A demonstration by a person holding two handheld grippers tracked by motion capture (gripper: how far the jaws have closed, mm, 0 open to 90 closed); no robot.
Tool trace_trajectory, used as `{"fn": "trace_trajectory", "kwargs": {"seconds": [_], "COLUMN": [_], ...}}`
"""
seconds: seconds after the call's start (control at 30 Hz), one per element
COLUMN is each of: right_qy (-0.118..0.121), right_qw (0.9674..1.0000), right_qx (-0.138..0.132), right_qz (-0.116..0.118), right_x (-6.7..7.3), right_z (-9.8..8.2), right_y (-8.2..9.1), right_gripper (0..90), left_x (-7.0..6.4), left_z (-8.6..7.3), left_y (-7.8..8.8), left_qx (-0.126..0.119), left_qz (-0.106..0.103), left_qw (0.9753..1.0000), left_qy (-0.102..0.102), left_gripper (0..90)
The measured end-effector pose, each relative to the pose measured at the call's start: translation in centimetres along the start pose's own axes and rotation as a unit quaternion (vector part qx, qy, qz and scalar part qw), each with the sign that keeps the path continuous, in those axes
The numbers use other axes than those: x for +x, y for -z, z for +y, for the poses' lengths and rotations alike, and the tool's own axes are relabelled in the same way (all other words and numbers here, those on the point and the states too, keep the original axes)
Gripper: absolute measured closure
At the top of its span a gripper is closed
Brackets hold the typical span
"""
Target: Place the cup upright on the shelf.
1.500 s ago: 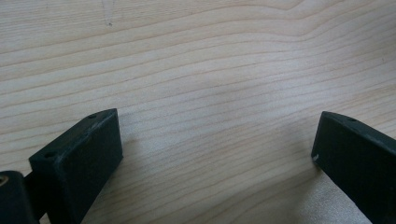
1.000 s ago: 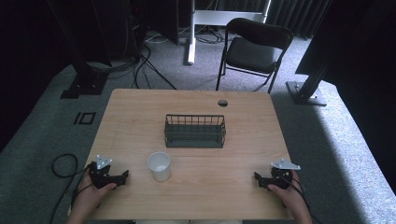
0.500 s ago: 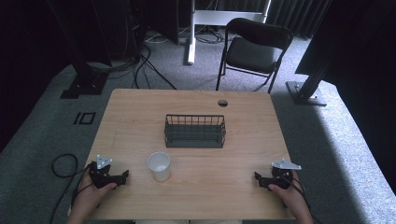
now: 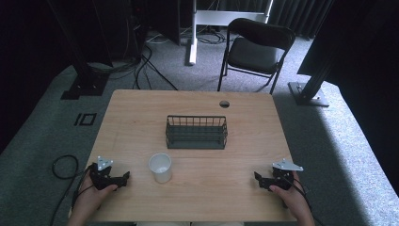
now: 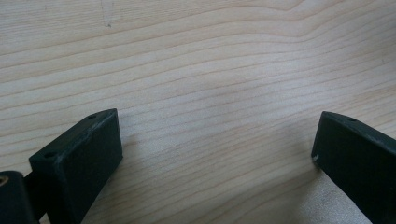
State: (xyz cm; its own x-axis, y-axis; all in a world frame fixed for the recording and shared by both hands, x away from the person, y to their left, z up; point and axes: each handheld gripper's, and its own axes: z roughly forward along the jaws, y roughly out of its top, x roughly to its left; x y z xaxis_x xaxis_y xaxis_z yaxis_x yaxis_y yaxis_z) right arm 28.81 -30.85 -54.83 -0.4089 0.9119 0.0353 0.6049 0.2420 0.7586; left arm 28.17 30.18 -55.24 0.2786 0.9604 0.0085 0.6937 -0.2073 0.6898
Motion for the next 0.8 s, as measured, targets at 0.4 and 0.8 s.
{"fn": "trace_trajectory", "kwargs": {"seconds": [0.4, 0.8], "right_qy": [0.018, 0.044], "right_qw": [0.9988, 0.996], "right_qx": [-0.022, -0.031], "right_qz": [0.039, 0.072], "right_x": [1.5, 3.4], "right_z": [1.5, 3.0], "right_y": [-0.3, -1.2], "right_gripper": [10.9, 11.0], "left_x": [0.0, 0.0], "left_z": [0.0, 0.0], "left_y": [0.0, 0.0], "left_qx": [0.0, 0.0], "left_qz": [0.0, 0.0], "left_qw": [1.0, 1.0], "left_qy": [0.0, 0.0], "left_gripper": [2.2, 2.2]}}
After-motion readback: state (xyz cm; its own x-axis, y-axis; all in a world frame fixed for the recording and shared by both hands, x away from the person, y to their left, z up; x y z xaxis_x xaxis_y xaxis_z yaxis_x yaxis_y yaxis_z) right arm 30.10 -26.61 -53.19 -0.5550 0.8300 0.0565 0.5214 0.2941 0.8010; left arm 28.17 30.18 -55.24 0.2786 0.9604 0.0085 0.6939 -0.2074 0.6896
